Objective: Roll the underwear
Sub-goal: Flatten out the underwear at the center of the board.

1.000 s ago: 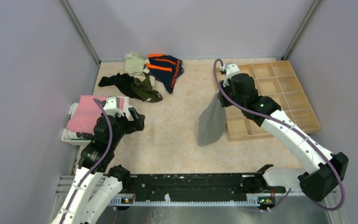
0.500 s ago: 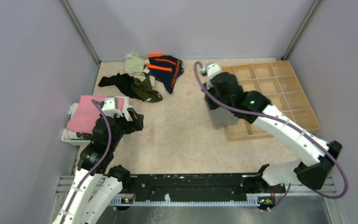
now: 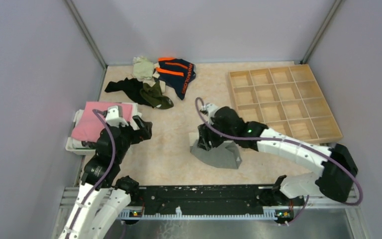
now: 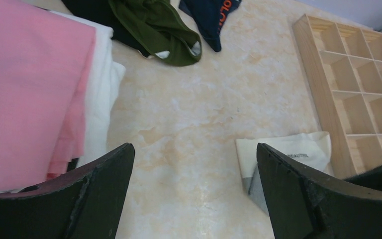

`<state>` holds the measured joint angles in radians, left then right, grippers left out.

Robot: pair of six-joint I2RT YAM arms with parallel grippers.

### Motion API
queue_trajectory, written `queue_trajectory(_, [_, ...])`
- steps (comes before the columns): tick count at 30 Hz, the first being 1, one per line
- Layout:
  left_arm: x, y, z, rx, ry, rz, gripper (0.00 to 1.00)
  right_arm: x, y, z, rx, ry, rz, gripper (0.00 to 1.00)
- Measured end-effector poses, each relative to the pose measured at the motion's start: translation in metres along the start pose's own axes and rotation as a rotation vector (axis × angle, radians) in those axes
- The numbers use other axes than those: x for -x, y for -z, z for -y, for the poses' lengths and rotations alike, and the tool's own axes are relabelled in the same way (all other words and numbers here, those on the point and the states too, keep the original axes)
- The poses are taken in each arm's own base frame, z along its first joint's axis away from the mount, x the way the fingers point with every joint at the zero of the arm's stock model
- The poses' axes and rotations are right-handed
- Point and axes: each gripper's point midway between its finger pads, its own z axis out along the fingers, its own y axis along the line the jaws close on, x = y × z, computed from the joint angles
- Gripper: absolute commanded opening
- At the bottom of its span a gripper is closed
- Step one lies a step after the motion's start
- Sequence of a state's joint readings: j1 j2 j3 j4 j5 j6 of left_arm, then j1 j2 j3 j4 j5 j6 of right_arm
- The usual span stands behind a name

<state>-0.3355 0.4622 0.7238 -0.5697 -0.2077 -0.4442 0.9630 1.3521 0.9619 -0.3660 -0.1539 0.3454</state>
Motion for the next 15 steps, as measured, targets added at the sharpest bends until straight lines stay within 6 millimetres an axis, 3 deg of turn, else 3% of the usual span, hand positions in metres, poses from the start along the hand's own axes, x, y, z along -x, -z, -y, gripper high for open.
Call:
queue_trajectory(3, [-0.012,-0.007,0.012,-0.055,0.026,-0.053,0.94,0.035,0.032,0.023,-0.052,-0.04,0.157,0.61])
queue_trajectory(6, [-0.031,-0.015,0.023,-0.105,0.051,-0.135,0.94,0.045,0.059,0.057,-0.162,-0.101,0.264,0.61])
queue_trajectory(10, [-0.056,-0.023,0.031,-0.149,0.077,-0.216,0.93,0.022,0.059,0.092,-0.259,-0.202,0.248,0.61])
queue_trajectory(15, [-0.08,-0.026,0.041,-0.192,0.092,-0.284,0.93,-0.015,0.032,0.107,-0.294,-0.268,0.125,0.58])
